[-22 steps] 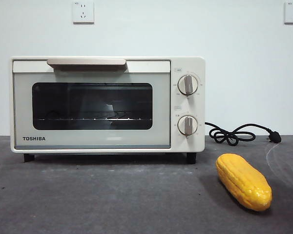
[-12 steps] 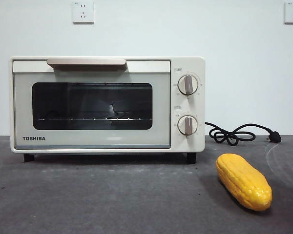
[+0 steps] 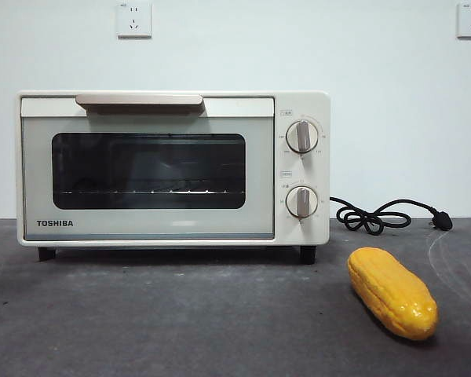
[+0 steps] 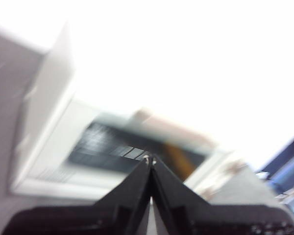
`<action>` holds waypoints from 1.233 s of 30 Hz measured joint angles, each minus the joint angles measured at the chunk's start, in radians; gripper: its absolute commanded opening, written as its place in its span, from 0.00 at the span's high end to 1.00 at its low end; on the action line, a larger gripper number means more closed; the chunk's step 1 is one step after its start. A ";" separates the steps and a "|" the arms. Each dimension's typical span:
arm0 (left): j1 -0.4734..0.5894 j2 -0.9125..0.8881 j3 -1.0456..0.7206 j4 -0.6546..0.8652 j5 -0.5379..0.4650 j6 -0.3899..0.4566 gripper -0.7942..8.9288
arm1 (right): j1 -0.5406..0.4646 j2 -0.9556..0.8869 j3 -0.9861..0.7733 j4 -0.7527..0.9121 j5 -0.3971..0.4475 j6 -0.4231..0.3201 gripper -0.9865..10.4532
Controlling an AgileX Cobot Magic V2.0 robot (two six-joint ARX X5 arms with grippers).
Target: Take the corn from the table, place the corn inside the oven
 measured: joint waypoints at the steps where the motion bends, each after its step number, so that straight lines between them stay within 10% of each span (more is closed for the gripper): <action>1: 0.000 0.019 0.035 0.000 0.018 0.002 0.92 | 0.000 0.014 0.033 -0.001 -0.008 -0.007 0.91; 14: 0.000 0.303 0.444 -0.005 0.321 0.004 0.92 | 0.000 0.371 0.447 -0.005 -0.359 -0.080 0.90; 20: 0.000 0.421 0.612 -0.023 0.463 0.004 0.92 | 0.000 0.566 0.619 -0.112 -0.478 -0.131 0.63; 28: 0.000 0.517 0.773 -0.132 0.507 0.043 0.92 | 0.035 0.776 0.831 -0.447 -0.437 -0.312 0.47; 37: 0.000 0.567 0.830 -0.158 0.507 0.072 0.92 | 0.260 0.953 0.892 -0.627 -0.088 -0.441 0.47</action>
